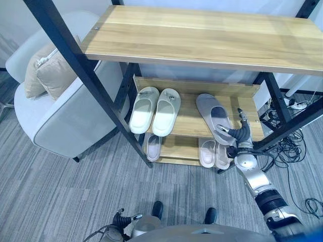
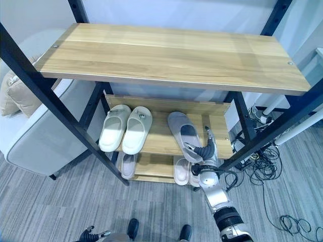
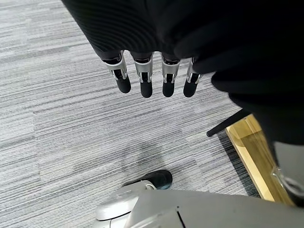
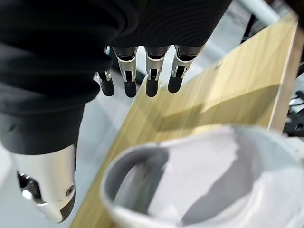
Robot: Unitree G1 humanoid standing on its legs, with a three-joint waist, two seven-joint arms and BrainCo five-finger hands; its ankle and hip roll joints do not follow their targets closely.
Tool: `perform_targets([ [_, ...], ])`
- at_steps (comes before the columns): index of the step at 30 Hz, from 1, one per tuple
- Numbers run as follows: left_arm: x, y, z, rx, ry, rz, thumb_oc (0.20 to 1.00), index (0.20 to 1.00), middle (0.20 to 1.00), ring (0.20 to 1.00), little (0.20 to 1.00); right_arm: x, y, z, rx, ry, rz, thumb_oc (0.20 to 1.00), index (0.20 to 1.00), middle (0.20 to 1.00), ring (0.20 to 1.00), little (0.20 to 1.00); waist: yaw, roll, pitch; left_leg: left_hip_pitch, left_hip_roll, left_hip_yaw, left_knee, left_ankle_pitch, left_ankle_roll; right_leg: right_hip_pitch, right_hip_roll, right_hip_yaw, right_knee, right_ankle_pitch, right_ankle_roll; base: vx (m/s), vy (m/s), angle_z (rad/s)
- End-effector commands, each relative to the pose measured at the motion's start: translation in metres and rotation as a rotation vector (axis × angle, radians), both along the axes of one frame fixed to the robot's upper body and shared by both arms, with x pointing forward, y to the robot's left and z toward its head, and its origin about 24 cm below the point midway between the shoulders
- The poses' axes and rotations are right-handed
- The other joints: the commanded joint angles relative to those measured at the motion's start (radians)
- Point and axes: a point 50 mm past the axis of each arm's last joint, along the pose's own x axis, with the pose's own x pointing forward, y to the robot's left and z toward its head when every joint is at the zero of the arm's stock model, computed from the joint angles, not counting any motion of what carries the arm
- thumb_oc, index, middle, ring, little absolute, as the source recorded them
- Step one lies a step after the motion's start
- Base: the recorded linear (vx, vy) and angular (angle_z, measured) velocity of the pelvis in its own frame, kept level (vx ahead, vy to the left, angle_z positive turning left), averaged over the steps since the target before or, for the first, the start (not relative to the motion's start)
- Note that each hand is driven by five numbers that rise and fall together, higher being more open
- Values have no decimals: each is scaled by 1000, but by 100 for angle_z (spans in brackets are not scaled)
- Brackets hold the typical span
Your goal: Arrange the slippers neatly on the shoe rack.
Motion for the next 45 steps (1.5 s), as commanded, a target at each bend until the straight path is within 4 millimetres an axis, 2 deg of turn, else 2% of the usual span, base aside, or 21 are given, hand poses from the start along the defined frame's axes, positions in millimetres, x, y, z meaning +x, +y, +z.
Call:
perform_targets([
  [1,-3,-4,-3,8,41,-14,1000,1000,1000,1000,1000,19,-12,36,-45,-156,-37,1000,1000,1000,1000,1000,29,-15,41,1,-30,35,38,-118,36,59,-36,22,31,-40,51,11,-37,0],
  [6,-2,-1,-2,15,27,-3,1000,1000,1000,1000,1000,28,-25,34,-65,-121,-104,1000,1000,1000,1000,1000,37,-10,54,-29,-28,33,41,-110,32,38,-35,20,28,-38,50,-1,-6,0],
  [7,0,1,-1,19,25,0,1000,1000,1000,1000,1000,33,-32,33,-92,-95,-130,1000,1000,1000,1000,1000,43,-7,61,-49,-29,29,46,-106,30,26,-37,17,29,-36,48,0,0,0],
  [13,5,4,1,24,5,22,1000,1000,1000,1000,1000,41,-34,35,-93,-85,-147,1000,1000,1000,1000,1000,45,-3,78,-90,-30,23,53,-93,24,-2,-38,8,31,-28,47,-9,-10,5],
  [19,15,-1,2,17,-30,14,1000,1000,1000,1000,1000,56,-40,55,-80,-137,-179,1000,1000,1000,1000,1000,56,9,83,-120,-32,0,26,-67,19,-26,-40,-14,33,-22,47,5,8,14],
  [21,19,-4,2,11,-38,6,1000,1000,1000,1000,1000,60,-37,63,-61,-170,-171,1000,1000,1000,1000,1000,59,11,88,-123,-32,-6,26,-66,19,-25,-43,-21,37,-23,46,25,19,16],
  [22,20,-6,2,6,-43,-4,1000,1000,1000,1000,1000,65,-36,75,-72,-204,-163,1000,1000,1000,1000,1000,64,10,93,-126,-34,-12,28,-67,20,-24,-45,-24,40,-26,46,11,16,7],
  [26,23,-6,3,6,-54,-9,1000,1000,1000,1000,1000,71,-36,83,-108,-212,-152,1000,1000,1000,1000,1000,72,9,99,-129,-34,-16,33,-68,19,-22,-47,-31,44,-28,46,10,9,4],
  [27,24,-5,3,6,-57,-9,1000,1000,1000,1000,1000,73,-35,85,-116,-212,-149,818,818,818,818,818,74,8,100,-129,-35,-17,33,-68,19,-23,-47,-32,44,-28,46,-6,7,6],
  [28,25,-5,4,8,-60,-12,1000,1000,1000,1000,1000,77,-35,86,-130,-196,-136,354,354,354,354,354,77,7,104,-131,-33,-16,32,-66,18,-24,-48,-33,45,-27,46,-13,13,5],
  [29,26,-4,4,8,-63,-12,1000,1000,1000,1000,1000,79,-35,88,-147,-187,-128,200,200,200,200,200,81,6,107,-133,-33,-16,34,-65,17,-25,-48,-34,45,-26,46,0,0,0],
  [35,26,-7,4,3,-64,-16,1000,1000,1000,1000,1000,80,-31,86,-141,-190,-125,200,200,200,200,200,79,5,107,-131,-33,-19,27,-62,17,-24,-49,-42,50,-27,46,0,0,0],
  [39,26,-8,3,6,-62,-4,1000,1000,1000,1000,1000,66,-33,76,-153,-211,-141,200,200,200,200,200,69,6,104,-114,-33,-16,29,-71,21,-12,-52,-42,62,-36,48,-5,1,1],
  [45,15,-5,1,10,-30,-2,1000,1000,1000,1000,1000,37,-28,63,-253,-228,-52,200,200,200,200,200,49,-5,78,-73,-31,-1,47,-94,26,28,-49,-37,67,-52,47,1,0,2],
])
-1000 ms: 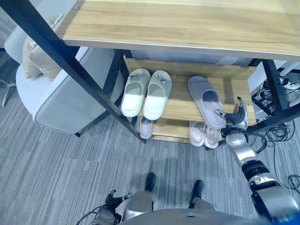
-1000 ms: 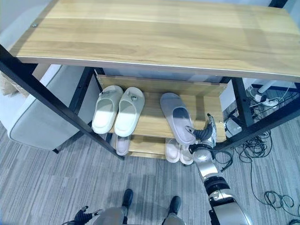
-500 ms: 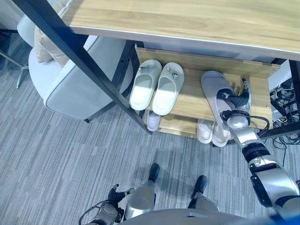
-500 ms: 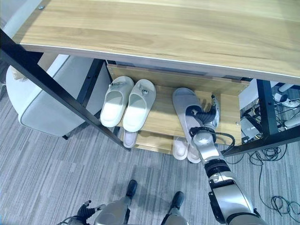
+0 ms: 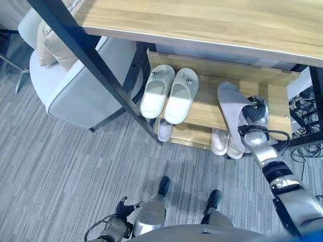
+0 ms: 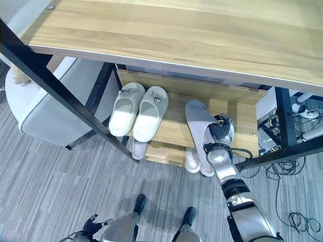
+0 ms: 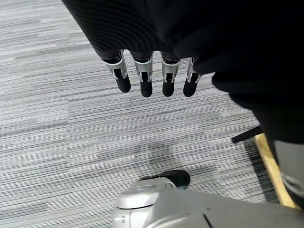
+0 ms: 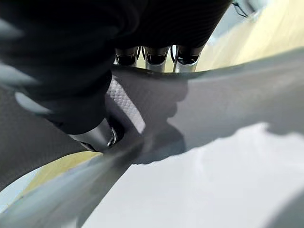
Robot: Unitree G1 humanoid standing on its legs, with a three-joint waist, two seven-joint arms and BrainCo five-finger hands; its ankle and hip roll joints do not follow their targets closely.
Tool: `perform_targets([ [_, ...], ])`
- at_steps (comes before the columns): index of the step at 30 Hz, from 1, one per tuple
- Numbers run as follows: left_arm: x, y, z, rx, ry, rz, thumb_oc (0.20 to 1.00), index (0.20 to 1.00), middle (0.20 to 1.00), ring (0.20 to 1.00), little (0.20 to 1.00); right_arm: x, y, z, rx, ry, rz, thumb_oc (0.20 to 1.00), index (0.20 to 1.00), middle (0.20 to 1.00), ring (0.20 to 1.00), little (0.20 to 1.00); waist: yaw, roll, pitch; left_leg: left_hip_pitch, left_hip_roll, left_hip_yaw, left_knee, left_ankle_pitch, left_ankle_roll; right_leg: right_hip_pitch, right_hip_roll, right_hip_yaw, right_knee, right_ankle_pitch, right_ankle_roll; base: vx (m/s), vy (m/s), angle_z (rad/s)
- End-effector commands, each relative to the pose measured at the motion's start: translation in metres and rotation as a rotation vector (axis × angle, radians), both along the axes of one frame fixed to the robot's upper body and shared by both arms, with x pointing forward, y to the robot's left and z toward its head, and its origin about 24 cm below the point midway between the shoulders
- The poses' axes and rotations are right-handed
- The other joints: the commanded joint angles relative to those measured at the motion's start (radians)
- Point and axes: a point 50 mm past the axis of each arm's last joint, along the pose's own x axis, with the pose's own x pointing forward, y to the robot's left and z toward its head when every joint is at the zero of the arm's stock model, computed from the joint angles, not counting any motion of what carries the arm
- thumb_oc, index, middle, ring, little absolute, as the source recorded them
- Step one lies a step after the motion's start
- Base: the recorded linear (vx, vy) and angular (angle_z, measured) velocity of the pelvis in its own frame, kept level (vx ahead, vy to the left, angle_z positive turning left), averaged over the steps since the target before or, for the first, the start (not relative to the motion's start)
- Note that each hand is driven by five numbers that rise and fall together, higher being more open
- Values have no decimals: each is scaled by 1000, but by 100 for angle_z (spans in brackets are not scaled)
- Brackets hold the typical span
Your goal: Arrange the slippers neatly on the shoe rack.
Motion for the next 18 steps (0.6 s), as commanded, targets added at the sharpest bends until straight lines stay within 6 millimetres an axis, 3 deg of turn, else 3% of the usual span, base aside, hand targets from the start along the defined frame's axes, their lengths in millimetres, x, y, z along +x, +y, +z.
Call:
perform_targets([
  [1,-14,-2,-5,18,77,-27,1000,1000,1000,1000,1000,-1,-3,20,-58,-105,35,200,200,200,200,200,10,-19,-38,7,-18,66,43,-125,32,63,-38,30,64,-57,44,0,0,0],
  [4,-20,-1,-6,9,96,-30,1000,1000,1000,1000,1000,-14,1,24,-139,-128,111,200,200,200,200,200,2,-29,-55,31,-16,76,67,-149,35,81,-32,47,61,-63,44,-13,15,-14],
  [7,-27,-1,-8,-6,119,-25,1000,1000,1000,1000,1000,-24,20,33,-140,-189,227,200,200,200,200,200,-1,-43,-58,40,-17,107,146,-191,45,99,-27,89,63,-64,42,-57,72,-38],
  [9,-33,4,-8,4,142,2,1000,1000,1000,1000,1000,-41,24,23,-135,-156,282,200,200,200,200,200,-14,-55,-73,53,-21,115,158,-205,51,111,-32,94,73,-62,45,-20,107,-48],
  [10,-36,7,-8,6,154,12,1000,1000,1000,1000,1000,-53,24,9,-105,-101,292,200,200,200,200,200,-24,-59,-80,64,-26,115,152,-207,58,109,-38,96,94,-54,50,-19,131,-16],
  [12,-38,9,-8,7,152,35,1000,1000,1000,1000,1000,-61,26,-7,-67,-36,302,200,200,200,200,200,-37,-54,-75,76,-37,121,145,-202,74,78,-60,104,177,-22,58,-57,145,-3],
  [14,-34,13,-7,10,138,49,1000,1000,1000,1000,1000,-68,30,-19,-44,21,326,200,200,200,200,200,-45,-39,-57,90,-36,122,142,-200,85,37,-73,110,282,-27,54,-71,126,-4],
  [15,-32,14,-6,14,129,49,1000,1000,1000,1000,1000,-71,33,-24,-37,44,340,200,200,200,200,200,-52,-33,-47,94,-35,120,144,-197,88,20,-67,116,332,-31,49,-81,148,-6],
  [16,-29,17,-4,21,115,50,1000,1000,1000,1000,1000,-79,38,-34,2,85,362,200,200,200,200,200,-76,-24,-29,109,-37,108,145,-191,92,-11,-11,160,416,-96,26,-57,115,-11],
  [18,-28,17,-4,17,105,61,1000,1000,1000,1000,1000,-89,41,-42,11,114,391,200,200,200,200,200,-94,-20,-32,111,-45,105,143,-183,93,-29,62,167,424,-145,5,-44,71,23],
])
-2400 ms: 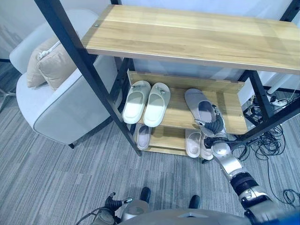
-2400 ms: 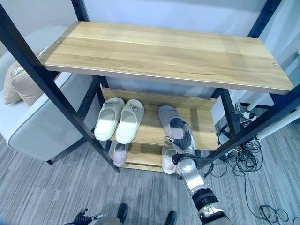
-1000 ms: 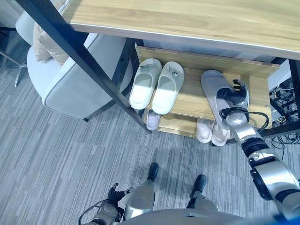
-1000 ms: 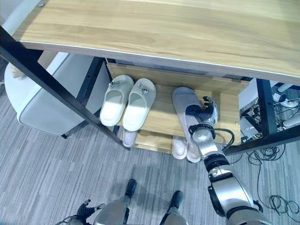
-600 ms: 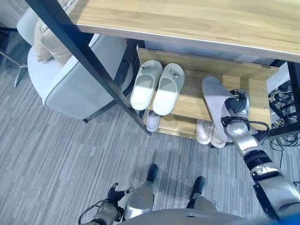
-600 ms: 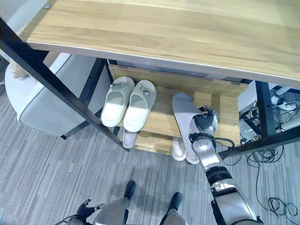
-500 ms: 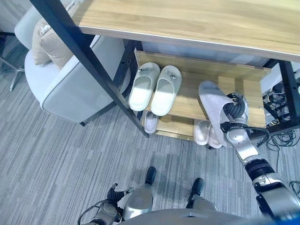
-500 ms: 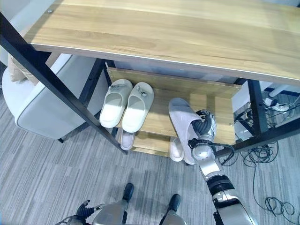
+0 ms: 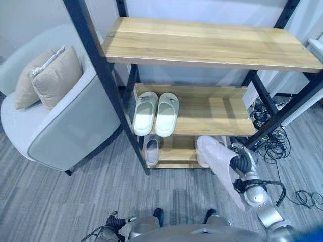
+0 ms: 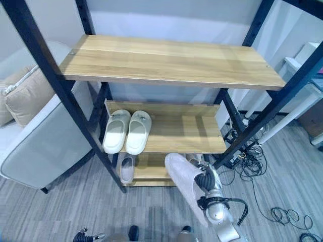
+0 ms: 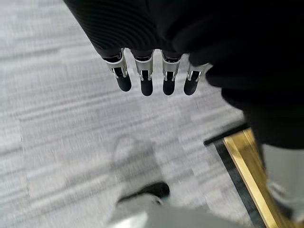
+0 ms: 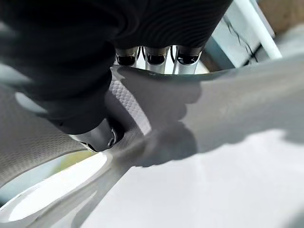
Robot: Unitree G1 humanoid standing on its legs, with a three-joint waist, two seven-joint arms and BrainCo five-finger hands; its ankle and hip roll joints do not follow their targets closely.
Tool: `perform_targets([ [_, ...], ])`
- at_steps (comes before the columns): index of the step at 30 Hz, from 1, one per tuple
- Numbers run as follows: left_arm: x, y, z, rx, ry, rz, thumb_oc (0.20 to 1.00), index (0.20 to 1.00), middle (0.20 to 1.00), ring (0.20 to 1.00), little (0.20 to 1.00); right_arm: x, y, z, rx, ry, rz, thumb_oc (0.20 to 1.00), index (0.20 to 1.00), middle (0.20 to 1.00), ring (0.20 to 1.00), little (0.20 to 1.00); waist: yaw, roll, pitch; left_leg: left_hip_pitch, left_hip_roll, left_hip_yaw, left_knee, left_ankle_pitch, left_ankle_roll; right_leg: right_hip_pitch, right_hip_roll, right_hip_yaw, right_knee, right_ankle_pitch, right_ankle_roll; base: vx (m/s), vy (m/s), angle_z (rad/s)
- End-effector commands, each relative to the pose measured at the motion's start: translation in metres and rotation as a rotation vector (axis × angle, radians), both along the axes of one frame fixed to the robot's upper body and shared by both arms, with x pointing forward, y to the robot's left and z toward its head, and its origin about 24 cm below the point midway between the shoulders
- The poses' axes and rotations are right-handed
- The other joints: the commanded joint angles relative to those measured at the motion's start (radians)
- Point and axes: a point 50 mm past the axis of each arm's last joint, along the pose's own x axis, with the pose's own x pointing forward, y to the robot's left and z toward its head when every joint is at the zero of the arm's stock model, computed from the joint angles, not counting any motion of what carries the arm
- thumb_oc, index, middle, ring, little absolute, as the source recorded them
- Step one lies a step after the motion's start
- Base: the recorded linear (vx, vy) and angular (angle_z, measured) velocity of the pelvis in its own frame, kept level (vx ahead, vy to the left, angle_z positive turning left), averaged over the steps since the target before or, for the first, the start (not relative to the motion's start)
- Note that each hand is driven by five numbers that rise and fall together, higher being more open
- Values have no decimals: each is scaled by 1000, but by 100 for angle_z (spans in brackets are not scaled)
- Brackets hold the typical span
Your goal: Arrange the slippers neatly on the shoe rack.
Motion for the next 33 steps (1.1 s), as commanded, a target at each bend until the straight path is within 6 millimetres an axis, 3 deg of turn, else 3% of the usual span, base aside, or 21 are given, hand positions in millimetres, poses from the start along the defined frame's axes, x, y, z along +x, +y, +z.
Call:
perform_targets([
  [1,1,-8,-2,-33,-20,13,1000,1000,1000,1000,1000,32,11,42,16,-225,97,200,200,200,200,200,18,-19,35,29,-22,30,19,-102,-36,115,127,-132,-124,-52,-3,-56,19,29],
  [5,-4,-14,-4,-50,-12,26,1000,1000,1000,1000,1000,24,23,30,5,-171,172,200,200,200,200,200,33,-41,24,22,-33,39,46,-107,-54,194,187,-116,-284,-78,-54,11,-93,-17],
  [9,-11,-23,-7,-63,9,15,1000,1000,1000,1000,1000,18,18,22,-36,-137,184,200,200,200,200,200,42,-36,13,17,-24,41,53,-105,-77,252,198,-132,-375,-78,-59,20,-100,9],
  [13,4,-28,-5,-65,-30,-17,1000,1000,1000,1000,1000,19,5,24,-51,-135,141,200,200,200,200,200,23,-39,41,-77,4,96,220,-136,-120,240,172,-163,-364,-85,-74,-109,-62,54],
  [15,14,-29,-3,-67,-75,0,1000,1000,1000,1000,1000,22,2,25,-58,-138,134,200,200,200,200,200,22,-36,60,-145,61,131,345,-110,-141,248,168,-165,-355,-102,-95,-34,-2,44],
  [16,16,-27,-2,-64,-85,6,1000,1000,1000,1000,1000,21,0,25,-58,-141,128,200,200,200,200,200,22,-40,55,-142,97,131,303,-111,-133,258,164,-169,-355,-106,-95,53,23,6],
  [17,15,-28,-2,-64,-84,6,1000,1000,1000,1000,1000,20,0,25,-59,-140,127,200,200,200,200,200,26,-39,60,-134,99,134,304,-115,-134,264,165,-166,-354,-108,-95,108,54,-14],
  [18,13,-26,-2,-47,-71,-5,1000,1000,1000,1000,1000,20,0,25,-45,-146,111,200,200,200,200,200,30,-50,62,-157,147,81,244,-53,-143,265,159,-164,-345,-115,-95,64,47,-14],
  [20,11,-25,-3,-36,-50,-32,1000,1000,1000,1000,1000,19,-1,24,-37,-140,105,200,200,200,200,200,21,-43,57,-127,169,57,130,-6,-151,260,162,-163,-331,-130,-92,119,130,-11],
  [21,1,-24,-5,-27,-2,-54,1000,1000,1000,1000,1000,17,-2,22,-34,-125,111,200,200,200,200,200,11,-28,43,-90,177,53,68,3,-160,253,157,-159,-299,-140,-88,200,268,-18],
  [25,0,-19,-4,-16,5,-40,1000,1000,1000,1000,1000,13,7,13,-27,-77,122,200,200,200,200,200,-1,-28,45,-63,128,66,102,-38,-143,205,114,-121,-186,-139,-78,137,231,-9],
  [29,19,-23,-1,-28,-65,-34,1000,1000,1000,1000,1000,12,13,2,-46,-29,116,200,200,200,200,200,-3,-32,70,-88,98,88,197,-100,-107,161,91,-77,-110,-148,-62,6,121,-23],
  [33,40,-34,3,-54,-140,-53,1000,1000,1000,1000,1000,8,14,-4,-69,-14,100,200,200,200,200,200,-18,-30,93,-172,87,87,352,-170,-84,106,71,-54,-17,-187,-69,-46,57,-9],
])
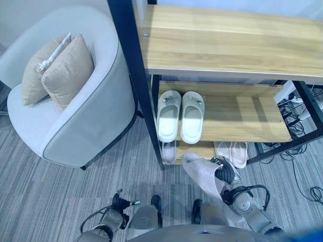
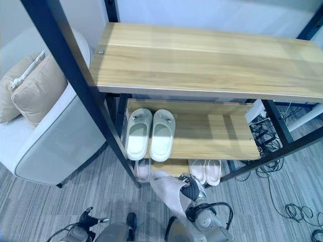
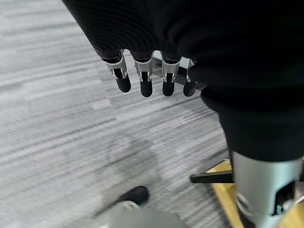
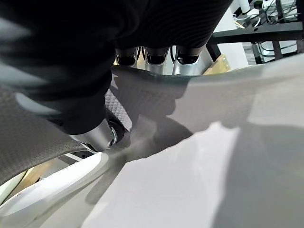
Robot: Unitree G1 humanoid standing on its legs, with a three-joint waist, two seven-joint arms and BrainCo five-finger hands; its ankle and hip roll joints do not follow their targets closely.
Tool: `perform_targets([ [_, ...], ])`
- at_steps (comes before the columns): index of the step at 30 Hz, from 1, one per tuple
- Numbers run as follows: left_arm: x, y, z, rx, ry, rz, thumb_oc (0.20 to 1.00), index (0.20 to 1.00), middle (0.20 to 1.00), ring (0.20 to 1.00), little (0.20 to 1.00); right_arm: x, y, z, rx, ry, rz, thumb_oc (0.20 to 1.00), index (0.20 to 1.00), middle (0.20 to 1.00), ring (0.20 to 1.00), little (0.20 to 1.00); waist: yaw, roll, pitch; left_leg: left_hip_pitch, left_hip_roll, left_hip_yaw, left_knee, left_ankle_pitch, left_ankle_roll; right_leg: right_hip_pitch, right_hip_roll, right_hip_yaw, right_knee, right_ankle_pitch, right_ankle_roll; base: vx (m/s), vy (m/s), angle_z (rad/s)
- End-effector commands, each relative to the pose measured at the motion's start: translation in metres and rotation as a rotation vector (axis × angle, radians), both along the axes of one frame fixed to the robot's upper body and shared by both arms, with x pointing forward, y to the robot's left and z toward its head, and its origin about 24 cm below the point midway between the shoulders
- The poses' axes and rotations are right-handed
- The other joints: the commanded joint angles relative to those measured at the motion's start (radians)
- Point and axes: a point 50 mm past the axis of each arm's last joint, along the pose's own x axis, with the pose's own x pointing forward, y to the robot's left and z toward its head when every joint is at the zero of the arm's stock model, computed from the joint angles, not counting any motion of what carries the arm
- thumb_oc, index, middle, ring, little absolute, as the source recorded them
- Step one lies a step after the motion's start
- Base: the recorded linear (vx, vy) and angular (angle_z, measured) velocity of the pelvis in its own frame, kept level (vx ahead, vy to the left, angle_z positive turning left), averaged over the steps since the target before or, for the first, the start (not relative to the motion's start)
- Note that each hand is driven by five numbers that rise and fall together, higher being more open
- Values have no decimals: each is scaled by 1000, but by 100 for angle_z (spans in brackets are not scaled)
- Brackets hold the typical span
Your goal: Arrange the slippers neatly on the shoe rack.
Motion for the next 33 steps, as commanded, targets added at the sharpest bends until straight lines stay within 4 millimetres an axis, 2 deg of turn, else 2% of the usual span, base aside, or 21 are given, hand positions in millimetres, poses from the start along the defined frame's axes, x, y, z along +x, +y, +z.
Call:
perform_targets([
  [1,-24,-23,-12,-68,43,26,1000,1000,1000,1000,1000,8,-10,17,-45,-119,-35,200,200,200,200,200,-4,21,0,-82,67,-44,116,-45,-19,4,29,12,20,35,-7,-206,35,-8],
  [3,-5,-24,-6,-112,-28,37,1000,1000,1000,1000,1000,23,-12,25,-71,-173,-53,200,200,200,200,200,-9,34,47,-197,81,-40,250,-84,-15,-113,25,35,137,5,-18,-340,21,-11],
  [4,4,-21,-1,-113,-68,47,1000,1000,1000,1000,1000,34,-12,31,-67,-202,-69,200,200,200,200,200,-5,46,69,-283,81,-45,343,-110,-7,-194,16,46,231,-30,-29,-292,-20,-20],
  [5,12,-18,3,-124,-111,74,1000,1000,1000,1000,1000,44,-14,40,-67,-241,-81,200,200,200,200,200,2,55,71,-377,84,-58,461,-166,-3,-283,14,63,338,-87,-38,-301,-44,-14],
  [6,21,-15,8,-122,-148,93,1000,1000,1000,1000,1000,60,-17,55,-42,-307,-110,200,200,200,200,200,8,63,81,-468,91,-63,553,-190,5,-382,14,78,429,-116,-51,-229,-60,4],
  [8,26,-13,11,-122,-170,92,1000,1000,1000,1000,1000,68,-20,63,-26,-338,-130,200,200,200,200,200,11,67,73,-538,95,-65,616,-207,10,-448,13,86,483,-134,-60,-179,-42,9],
  [9,36,-9,17,-124,-220,103,1000,1000,1000,1000,1000,87,-25,82,19,-408,-170,200,200,200,200,200,21,77,72,-663,98,-72,725,-235,18,-573,13,106,586,-170,-79,-160,-28,10],
  [12,46,2,25,-163,-284,210,1000,1000,1000,1000,1000,112,-25,116,48,-525,-168,200,200,200,200,200,39,79,48,-853,107,-92,898,-281,27,-770,11,135,777,-228,-100,-124,-53,6],
  [13,52,9,30,-186,-330,283,1000,1000,1000,1000,1000,119,-21,127,46,-564,-147,200,200,200,200,200,48,81,39,-925,110,-104,993,-313,37,-841,7,143,870,-260,-113,-6,-52,-11],
  [14,55,12,33,-208,-363,334,1000,1000,1000,1000,1000,127,-18,137,59,-595,-140,200,200,200,200,200,55,81,34,-962,111,-110,1053,-344,45,-882,6,152,931,-280,-113,66,-47,-3],
  [15,58,14,36,-225,-399,376,1000,1000,1000,1000,1000,137,-10,153,74,-637,-121,200,200,200,200,200,64,87,45,-1008,118,-111,1165,-390,57,-932,8,172,1027,-306,-114,78,-26,10],
  [16,63,12,38,-236,-414,378,1000,1000,1000,1000,1000,143,-4,164,80,-669,-108,200,200,200,200,200,69,89,52,-1039,118,-116,1230,-418,64,-967,10,180,1091,-327,-115,81,-31,8],
  [17,71,9,43,-245,-441,365,1000,1000,1000,1000,1000,152,2,184,103,-721,-89,200,200,200,200,200,75,93,67,-1093,122,-123,1337,-455,68,-1023,9,195,1195,-355,-118,65,-30,-16],
  [20,79,8,49,-260,-479,349,1000,1000,1000,1000,1000,162,1,208,67,-784,-77,200,200,200,200,200,78,100,70,-1189,111,-140,1491,-506,70,-1119,17,208,1348,-397,-123,69,-22,-1],
  [21,81,9,53,-277,-506,365,1000,1000,1000,1000,1000,168,-1,222,39,-814,-83,200,200,200,200,200,83,108,73,-1242,103,-152,1571,-531,70,-1171,19,224,1436,-413,-126,49,1,12],
  [22,82,9,53,-278,-507,365,1000,1000,1000,1000,1000,168,-1,222,39,-815,-83,200,200,200,200,200,82,108,71,-1247,103,-152,1574,-532,70,-1176,19,225,1440,-414,-126,45,7,7],
  [23,82,10,54,-289,-517,381,1000,1000,1000,1000,1000,172,-3,231,25,-837,-92,200,200,200,200,200,84,111,74,-1271,98,-161,1610,-544,70,-1198,19,232,1478,-422,-126,54,19,19],
  [25,84,15,59,-270,-537,357,1000,1000,1000,1000,1000,182,-4,289,-12,-1001,-116,200,200,200,200,200,84,120,87,-1372,78,-183,1771,-588,68,-1299,33,280,1649,-444,-122,82,51,13],
  [28,88,23,65,-249,-563,359,1000,1000,1000,1000,1000,188,-1,334,18,-1112,-163,200,200,200,200,200,84,127,122,-1430,67,-194,1882,-618,70,-1351,41,316,1766,-453,-121,23,30,-6],
  [30,86,26,65,-249,-567,377,1000,1000,1000,1000,1000,193,-3,350,35,-1130,-199,200,200,200,200,200,86,127,141,-1436,62,-188,1916,-631,70,-1356,41,331,1809,-460,-122,41,24,7],
  [33,81,27,63,-250,-564,372,1000,1000,1000,1000,1000,201,-11,363,62,-1098,-259,200,200,200,200,200,94,124,145,-1437,56,-187,1930,-640,64,-1358,41,350,1835,-460,-122,39,13,10],
])
